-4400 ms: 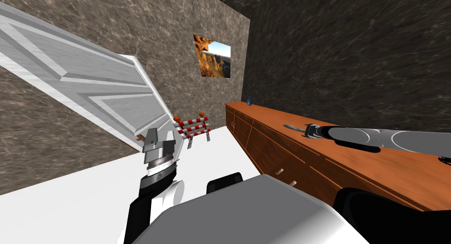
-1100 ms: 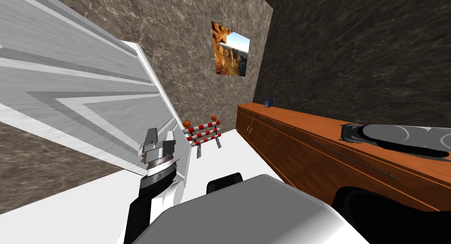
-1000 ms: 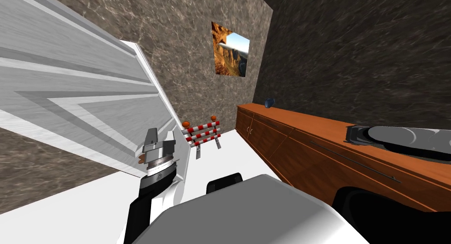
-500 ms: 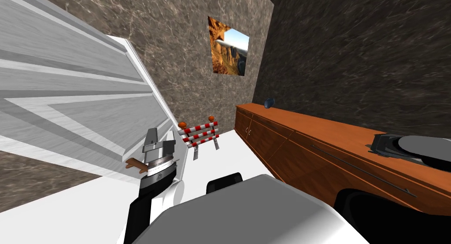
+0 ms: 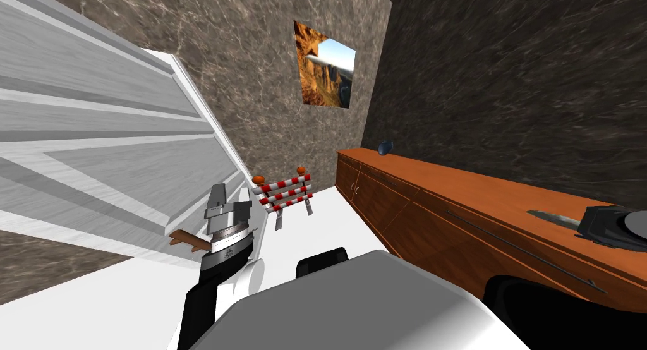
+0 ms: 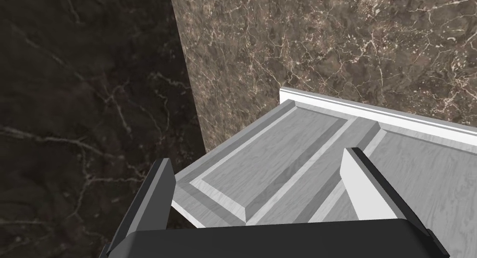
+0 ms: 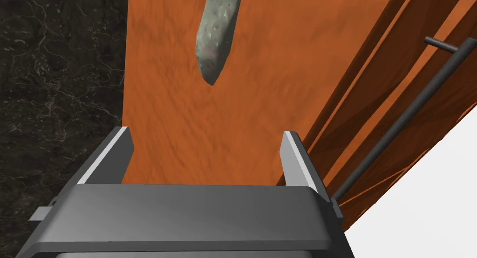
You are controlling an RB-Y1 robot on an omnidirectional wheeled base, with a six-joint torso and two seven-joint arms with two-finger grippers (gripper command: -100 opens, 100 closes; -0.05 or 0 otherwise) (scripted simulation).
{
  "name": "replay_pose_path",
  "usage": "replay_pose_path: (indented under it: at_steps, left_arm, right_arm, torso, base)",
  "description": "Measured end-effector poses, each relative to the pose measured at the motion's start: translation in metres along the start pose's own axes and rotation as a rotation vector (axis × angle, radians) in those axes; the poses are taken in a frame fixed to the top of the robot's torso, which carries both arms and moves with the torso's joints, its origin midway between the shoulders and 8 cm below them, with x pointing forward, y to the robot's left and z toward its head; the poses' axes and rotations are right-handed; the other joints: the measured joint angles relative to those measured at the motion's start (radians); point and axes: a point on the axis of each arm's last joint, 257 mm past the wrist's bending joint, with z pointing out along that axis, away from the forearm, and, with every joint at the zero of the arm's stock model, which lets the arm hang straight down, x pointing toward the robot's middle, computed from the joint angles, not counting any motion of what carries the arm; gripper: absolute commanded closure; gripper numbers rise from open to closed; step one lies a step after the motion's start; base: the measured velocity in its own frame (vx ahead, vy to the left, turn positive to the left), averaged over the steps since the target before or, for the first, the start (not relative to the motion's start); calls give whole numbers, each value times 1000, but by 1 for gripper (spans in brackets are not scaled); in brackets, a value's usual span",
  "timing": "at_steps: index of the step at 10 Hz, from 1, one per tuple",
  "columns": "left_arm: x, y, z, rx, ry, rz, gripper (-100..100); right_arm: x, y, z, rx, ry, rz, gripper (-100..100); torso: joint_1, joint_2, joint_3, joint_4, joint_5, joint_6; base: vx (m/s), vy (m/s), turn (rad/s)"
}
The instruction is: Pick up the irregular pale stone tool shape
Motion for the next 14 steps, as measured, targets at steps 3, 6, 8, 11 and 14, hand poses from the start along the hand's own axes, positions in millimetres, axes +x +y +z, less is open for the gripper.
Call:
replay_pose_path:
  at_steps: [3,6,8,11,14]
  left_arm:
    - [0,0,0,0,0,0,0]
    - [0,0,0,0,0,0,0]
    - [0,0,0,0,0,0,0]
    - [0,0,0,0,0,0,0]
    - [0,0,0,0,0,0,0]
  right_arm:
    - [-9,1,5,-1,-10,6,-100]
    - [-14,5,8,8,-21,48,-100]
    - [10,13,6,14,10,94,-100]
    - [38,31,5,-2,44,117,-100]
    - [62,55,2,-20,80,162,-100]
  torso:
    - [6,0,0,0,2,0]
    - [-1,0,0,0,0,0]
    - [-6,-1,-1,0,-2,0]
    - [-2,-1,-1,0,0,0]
    - [-3,-2,-1,0,-1,-1]
  base:
    - [2,12,0]
    - [9,-113,9]
    - [31,-105,8]
    - [32,-116,9]
    - [32,-114,13]
